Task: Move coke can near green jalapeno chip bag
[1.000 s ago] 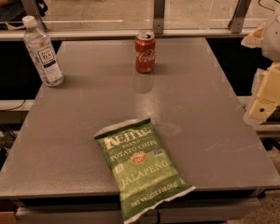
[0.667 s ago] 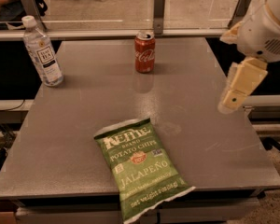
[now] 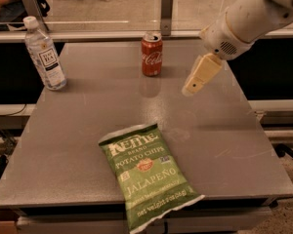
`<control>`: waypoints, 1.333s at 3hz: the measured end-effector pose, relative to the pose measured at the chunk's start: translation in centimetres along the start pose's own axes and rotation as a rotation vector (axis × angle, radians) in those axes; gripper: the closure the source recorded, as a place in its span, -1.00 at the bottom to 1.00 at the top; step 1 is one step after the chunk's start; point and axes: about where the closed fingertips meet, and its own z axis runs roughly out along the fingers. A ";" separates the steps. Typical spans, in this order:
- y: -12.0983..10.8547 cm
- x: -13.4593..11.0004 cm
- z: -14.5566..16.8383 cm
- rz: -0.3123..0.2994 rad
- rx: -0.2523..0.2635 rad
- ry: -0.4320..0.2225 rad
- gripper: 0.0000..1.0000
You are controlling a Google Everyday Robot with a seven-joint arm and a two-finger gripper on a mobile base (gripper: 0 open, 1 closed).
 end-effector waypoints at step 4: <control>-6.6 -6.0 11.3 0.321 -0.112 -0.429 -1.00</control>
Offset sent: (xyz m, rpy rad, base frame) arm 0.1207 0.0532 -0.0475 0.4331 0.0547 -0.1368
